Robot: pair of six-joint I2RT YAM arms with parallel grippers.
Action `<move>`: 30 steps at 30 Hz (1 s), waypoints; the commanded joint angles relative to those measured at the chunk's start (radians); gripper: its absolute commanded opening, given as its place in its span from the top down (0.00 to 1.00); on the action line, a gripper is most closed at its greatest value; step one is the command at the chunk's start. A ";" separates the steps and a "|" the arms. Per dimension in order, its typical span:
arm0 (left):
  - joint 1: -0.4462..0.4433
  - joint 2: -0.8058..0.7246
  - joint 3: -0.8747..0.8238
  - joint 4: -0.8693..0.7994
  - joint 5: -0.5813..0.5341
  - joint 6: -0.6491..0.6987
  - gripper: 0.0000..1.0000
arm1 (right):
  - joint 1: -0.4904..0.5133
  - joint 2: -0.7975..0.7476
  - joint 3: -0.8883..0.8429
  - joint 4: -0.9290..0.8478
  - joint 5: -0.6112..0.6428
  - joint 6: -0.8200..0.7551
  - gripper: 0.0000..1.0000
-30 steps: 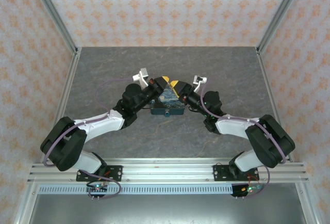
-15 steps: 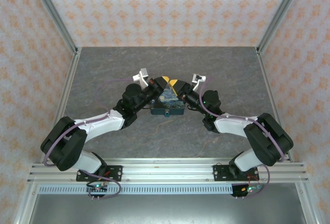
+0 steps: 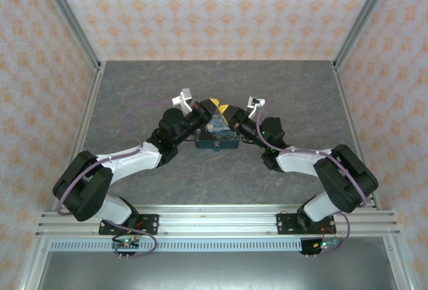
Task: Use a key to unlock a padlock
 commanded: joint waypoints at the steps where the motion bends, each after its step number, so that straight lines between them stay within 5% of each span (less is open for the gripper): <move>1: 0.000 0.003 -0.007 0.035 -0.030 0.004 1.00 | 0.005 -0.008 -0.001 0.056 -0.011 -0.002 0.82; 6: 0.000 0.003 -0.007 0.034 -0.033 0.004 1.00 | 0.005 -0.011 -0.009 0.057 -0.012 -0.004 1.00; 11: 0.000 -0.005 -0.003 -0.001 -0.035 0.007 1.00 | 0.005 -0.021 -0.026 0.052 -0.001 -0.013 1.00; 13: 0.000 -0.028 -0.002 -0.051 -0.043 0.021 0.79 | 0.005 -0.038 -0.042 0.038 0.009 -0.023 1.00; 15: 0.001 -0.068 -0.015 -0.118 -0.062 0.039 0.33 | 0.004 -0.064 -0.057 0.002 0.017 -0.040 1.00; 17: 0.000 -0.126 -0.028 -0.204 -0.085 0.064 0.19 | 0.003 -0.089 -0.074 -0.026 0.017 -0.050 1.00; 26: 0.003 -0.292 0.008 -0.749 -0.091 0.281 0.00 | -0.038 -0.193 -0.133 -0.165 -0.002 -0.079 1.00; 30: -0.003 -0.303 -0.034 -0.838 -0.048 0.367 0.00 | -0.063 -0.229 -0.148 -0.228 -0.022 -0.092 1.00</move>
